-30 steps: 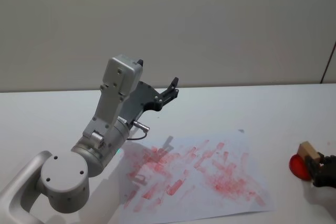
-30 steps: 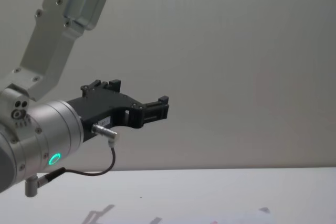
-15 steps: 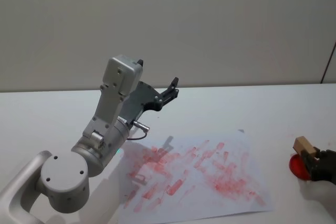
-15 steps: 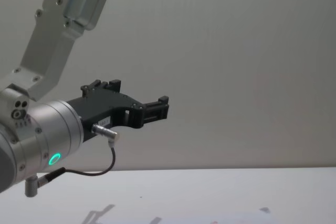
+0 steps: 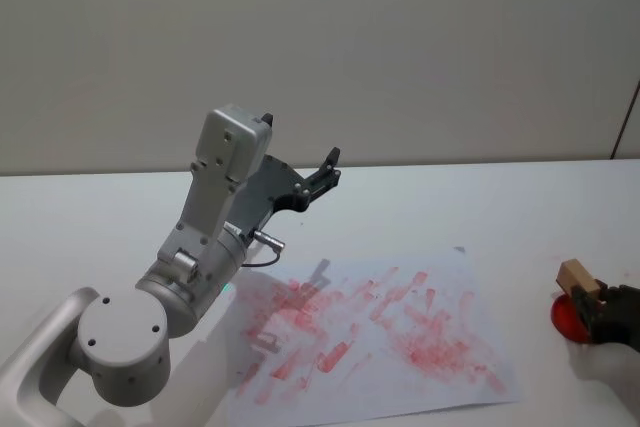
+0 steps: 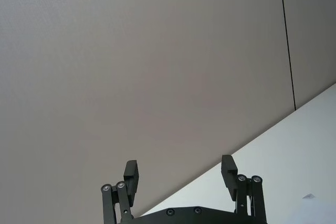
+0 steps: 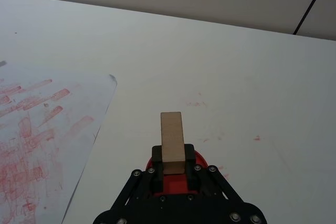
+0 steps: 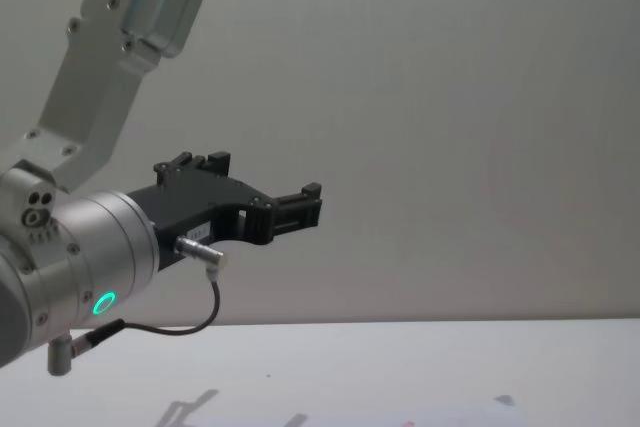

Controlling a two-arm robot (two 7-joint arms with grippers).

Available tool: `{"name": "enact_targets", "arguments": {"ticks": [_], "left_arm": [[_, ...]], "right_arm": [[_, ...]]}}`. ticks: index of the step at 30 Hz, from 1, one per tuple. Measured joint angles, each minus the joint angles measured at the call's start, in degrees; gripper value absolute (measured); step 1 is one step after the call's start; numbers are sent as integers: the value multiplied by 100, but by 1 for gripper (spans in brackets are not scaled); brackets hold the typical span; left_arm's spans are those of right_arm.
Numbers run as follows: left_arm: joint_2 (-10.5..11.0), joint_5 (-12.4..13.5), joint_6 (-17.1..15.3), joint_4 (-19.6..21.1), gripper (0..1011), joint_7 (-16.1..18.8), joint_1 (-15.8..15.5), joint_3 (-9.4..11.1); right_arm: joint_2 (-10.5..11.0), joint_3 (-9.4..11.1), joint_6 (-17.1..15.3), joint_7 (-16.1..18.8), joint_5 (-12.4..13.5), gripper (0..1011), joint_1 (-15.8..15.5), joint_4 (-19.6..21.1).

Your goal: Use the one hand to pick up the stamp and affix it onto the A4 paper.

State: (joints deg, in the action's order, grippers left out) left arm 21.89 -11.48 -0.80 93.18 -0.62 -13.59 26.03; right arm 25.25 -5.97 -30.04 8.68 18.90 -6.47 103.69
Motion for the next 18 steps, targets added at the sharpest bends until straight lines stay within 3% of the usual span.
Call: {"name": "enact_targets", "arguments": {"ticks": [18], "left_arm": [[0,0,0,0,1001,0,0,0]], "right_arm": [[-45,10,-65,-73,50,213,-48,41]]}}
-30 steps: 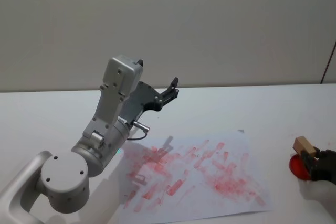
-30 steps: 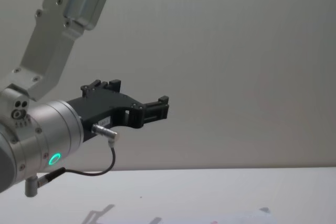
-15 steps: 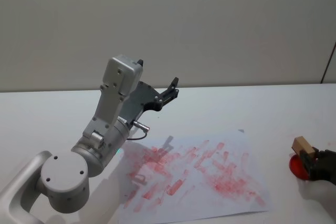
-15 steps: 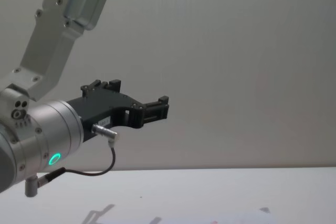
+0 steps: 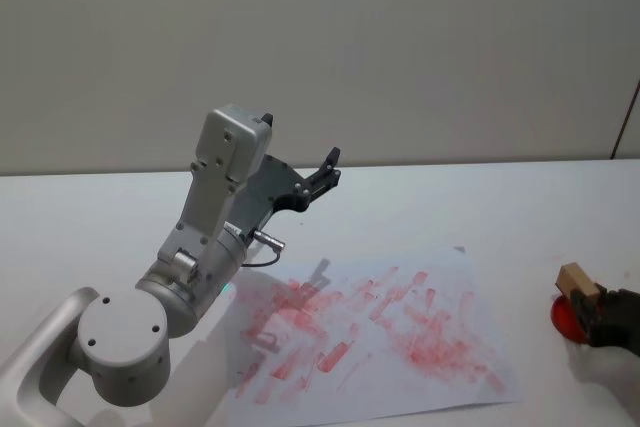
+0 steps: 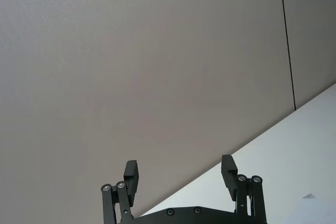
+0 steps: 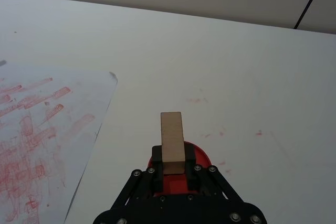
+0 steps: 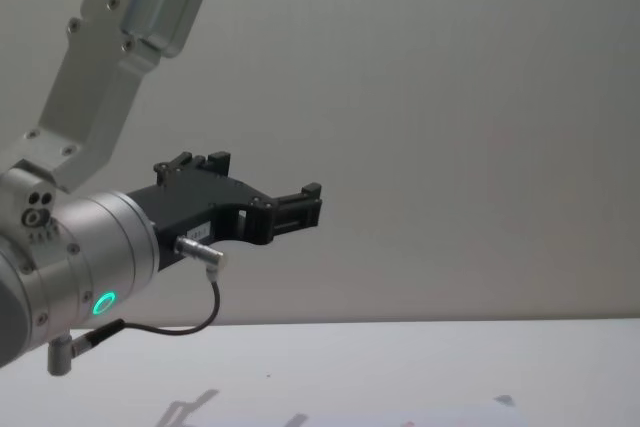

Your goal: Use the one hand to pick up the stamp and affix it onto the A4 paper.

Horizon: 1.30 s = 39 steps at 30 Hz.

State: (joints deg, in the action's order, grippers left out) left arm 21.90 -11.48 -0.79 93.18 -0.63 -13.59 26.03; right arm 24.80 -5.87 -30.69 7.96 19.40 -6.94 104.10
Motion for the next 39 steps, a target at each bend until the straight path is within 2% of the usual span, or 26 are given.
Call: {"name": "enact_targets", "arguments": {"ticks": [18,20,23,24,26,27,30,33,36,39], "left_arm": [[0,0,0,0,1001,0,0,0],[0,0,0,0,1001,0,0,0],[0,0,0,0,1001,0,0,0],[0,0,0,0,1001,0,0,0],[0,0,0,0,1001,0,0,0],[0,0,0,0,1001,0,0,0],[0,0,0,0,1001,0,0,0],[0,0,0,0,1001,0,0,0],[0,0,0,0,1001,0,0,0],[0,0,0,0,1001,0,0,0]], "right_arm": [[-37,-9,-101,-32,8,213,-25,5],[-40,-11,-108,-34,7,240,-26,2],[-43,-13,-114,-36,5,317,-27,0],[-44,-14,-118,-37,4,379,-28,0],[-44,-15,-122,-38,3,420,-29,-1],[-45,-15,-126,-39,2,479,-29,-2],[-47,-15,-131,-39,0,536,-29,-5],[-48,-15,-134,-39,-1,682,-29,-6],[-49,-15,-136,-39,-2,736,-29,-8],[-51,-15,-139,-39,-2,852,-29,-8]]}}
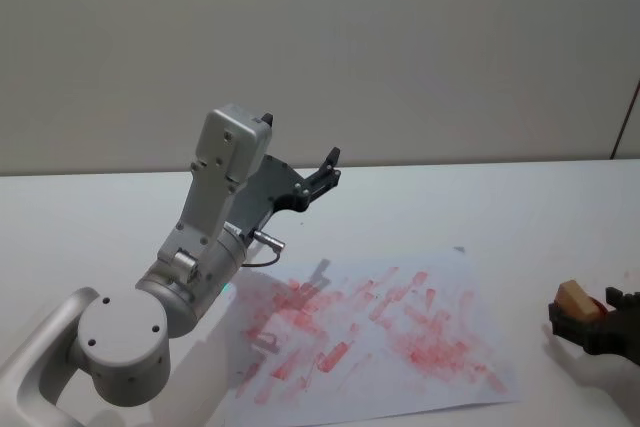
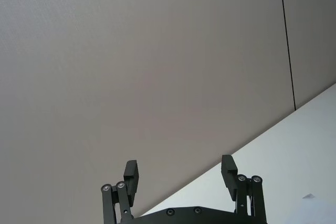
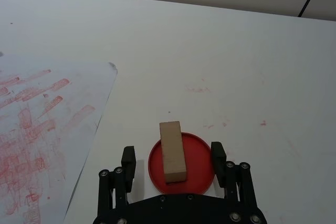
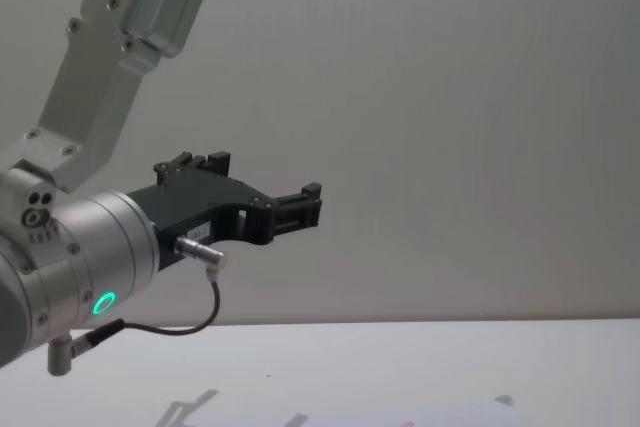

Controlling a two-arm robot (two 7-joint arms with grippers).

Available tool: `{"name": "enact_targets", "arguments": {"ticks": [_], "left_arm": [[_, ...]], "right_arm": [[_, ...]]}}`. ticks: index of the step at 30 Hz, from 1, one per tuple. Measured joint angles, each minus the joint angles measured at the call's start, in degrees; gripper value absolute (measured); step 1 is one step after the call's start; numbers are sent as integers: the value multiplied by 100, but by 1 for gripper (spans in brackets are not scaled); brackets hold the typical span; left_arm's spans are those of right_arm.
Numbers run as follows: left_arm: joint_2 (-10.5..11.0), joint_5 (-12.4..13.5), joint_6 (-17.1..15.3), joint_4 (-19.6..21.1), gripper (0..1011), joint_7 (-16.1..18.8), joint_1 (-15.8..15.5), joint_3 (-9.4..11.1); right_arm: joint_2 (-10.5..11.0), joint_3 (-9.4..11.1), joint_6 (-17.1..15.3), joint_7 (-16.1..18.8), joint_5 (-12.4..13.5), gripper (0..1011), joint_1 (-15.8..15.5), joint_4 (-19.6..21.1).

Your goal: Use the one hand to pick up the stamp and affix it onto the A4 paper.

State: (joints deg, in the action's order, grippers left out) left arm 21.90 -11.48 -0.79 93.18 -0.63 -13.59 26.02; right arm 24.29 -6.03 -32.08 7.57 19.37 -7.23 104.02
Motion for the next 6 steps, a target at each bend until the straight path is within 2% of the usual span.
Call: {"name": "enact_targets", "arguments": {"ticks": [6], "left_arm": [[0,0,0,0,1001,0,0,0]], "right_arm": [[-1,0,-4,0,0,998,0,0]]}}
